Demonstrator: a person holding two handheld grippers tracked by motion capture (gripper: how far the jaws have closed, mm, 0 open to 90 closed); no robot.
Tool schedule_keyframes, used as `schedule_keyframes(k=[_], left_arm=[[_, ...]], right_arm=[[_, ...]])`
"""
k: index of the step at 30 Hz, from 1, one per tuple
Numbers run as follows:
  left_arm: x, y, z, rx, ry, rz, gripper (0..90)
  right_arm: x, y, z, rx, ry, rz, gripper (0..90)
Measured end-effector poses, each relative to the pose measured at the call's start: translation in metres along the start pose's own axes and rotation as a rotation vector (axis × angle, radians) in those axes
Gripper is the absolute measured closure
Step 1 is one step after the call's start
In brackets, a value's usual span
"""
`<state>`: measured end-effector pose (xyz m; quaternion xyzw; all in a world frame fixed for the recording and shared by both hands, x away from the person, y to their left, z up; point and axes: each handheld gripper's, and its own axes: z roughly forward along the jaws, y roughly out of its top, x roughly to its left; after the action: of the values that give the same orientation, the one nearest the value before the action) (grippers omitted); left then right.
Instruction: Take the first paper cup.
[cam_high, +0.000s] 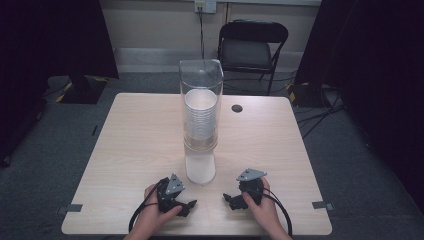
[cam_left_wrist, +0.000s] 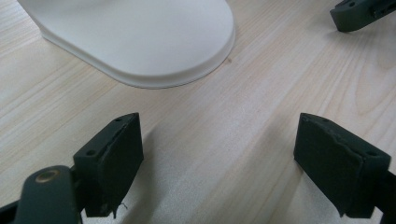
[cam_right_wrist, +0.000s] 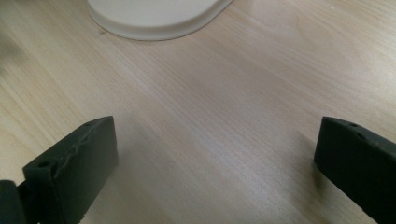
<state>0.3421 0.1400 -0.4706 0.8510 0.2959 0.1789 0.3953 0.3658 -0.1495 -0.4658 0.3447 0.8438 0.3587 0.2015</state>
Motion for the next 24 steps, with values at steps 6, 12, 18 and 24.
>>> schedule_keyframes(k=[6, 12, 18, 24], left_arm=[[0.001, 0.0, -0.001, 0.009, 0.001, 0.013, 15.0], [0.001, 0.0, -0.001, 0.009, 0.001, 0.013, 15.0], [0.001, 0.0, -0.001, 0.009, 0.001, 0.013, 15.0], [0.001, 0.0, 0.001, -0.008, -0.008, 0.01, 15.0]], right_arm=[[0.0, 0.0, 0.001, -0.003, 0.0, -0.002, 0.0], [0.003, 0.002, -0.003, -0.01, 0.014, -0.008, 17.2], [0.002, 0.016, -0.008, -0.065, 0.037, 0.033, 15.6], [0.006, 0.034, -0.012, -0.116, 0.075, 0.015, 15.2]])
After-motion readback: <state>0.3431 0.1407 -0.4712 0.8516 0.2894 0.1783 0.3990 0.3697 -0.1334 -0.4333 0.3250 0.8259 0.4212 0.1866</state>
